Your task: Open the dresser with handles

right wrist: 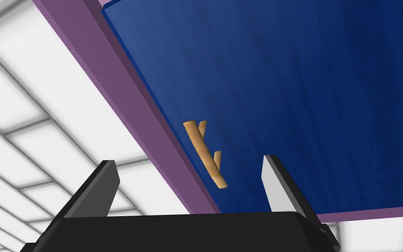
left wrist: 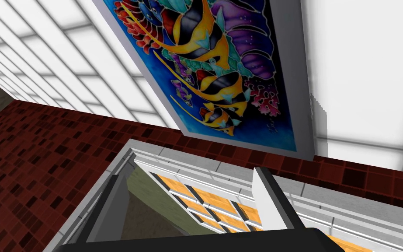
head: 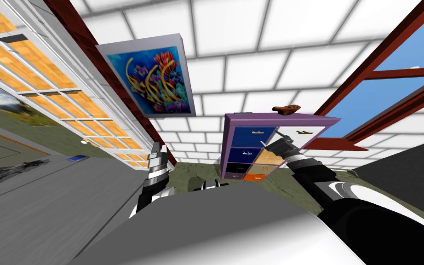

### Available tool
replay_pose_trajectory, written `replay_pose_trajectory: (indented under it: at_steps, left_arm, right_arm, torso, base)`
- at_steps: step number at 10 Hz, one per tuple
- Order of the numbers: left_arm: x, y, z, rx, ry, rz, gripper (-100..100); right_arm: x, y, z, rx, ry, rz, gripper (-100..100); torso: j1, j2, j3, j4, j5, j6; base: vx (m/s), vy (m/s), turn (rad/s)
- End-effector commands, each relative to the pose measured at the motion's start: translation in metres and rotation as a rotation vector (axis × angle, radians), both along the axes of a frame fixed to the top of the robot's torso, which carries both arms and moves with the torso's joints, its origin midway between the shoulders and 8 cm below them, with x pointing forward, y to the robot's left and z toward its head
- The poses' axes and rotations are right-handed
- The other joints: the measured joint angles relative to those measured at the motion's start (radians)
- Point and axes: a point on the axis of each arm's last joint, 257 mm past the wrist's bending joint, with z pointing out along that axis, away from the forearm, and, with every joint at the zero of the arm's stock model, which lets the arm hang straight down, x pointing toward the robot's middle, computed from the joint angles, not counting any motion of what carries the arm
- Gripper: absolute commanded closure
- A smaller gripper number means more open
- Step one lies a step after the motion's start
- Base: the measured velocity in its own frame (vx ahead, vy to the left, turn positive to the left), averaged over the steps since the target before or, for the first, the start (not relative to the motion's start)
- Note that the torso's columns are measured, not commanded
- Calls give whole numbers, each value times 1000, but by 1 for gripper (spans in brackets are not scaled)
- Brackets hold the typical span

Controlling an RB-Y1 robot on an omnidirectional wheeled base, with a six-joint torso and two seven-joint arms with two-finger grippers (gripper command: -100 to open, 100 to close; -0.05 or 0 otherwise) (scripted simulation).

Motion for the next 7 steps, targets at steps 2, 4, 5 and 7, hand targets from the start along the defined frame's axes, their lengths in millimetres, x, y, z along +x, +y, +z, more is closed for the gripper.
replay_pose_trajectory:
  at_steps: [2, 4, 5, 7]
  left_arm:
    - [0, 0, 0, 0, 0, 0, 0]
    - [0, 0, 0, 0, 0, 0, 0]
    - [0, 0, 0, 0, 0, 0, 0]
    - [0, 0, 0, 0, -1, 0, 0]
  right_arm:
    - [-4, 2, 10, 14, -1, 8, -100]
    - [-2, 0, 7, 13, -1, 6, 100]
    - [-2, 3, 8, 14, -1, 15, 100]
    - [-3, 5, 10, 14, -1, 21, 100]
  torso:
    - [0, 9, 6, 3, 0, 0]
    - [1, 6, 4, 2, 0, 0]
    - [0, 6, 4, 2, 0, 0]
    - [1, 12, 8, 3, -1, 1]
  base:
    - [93, -29, -12]
    - [38, -6, -2]
    - [-108, 0, -69]
    - [-189, 33, -35]
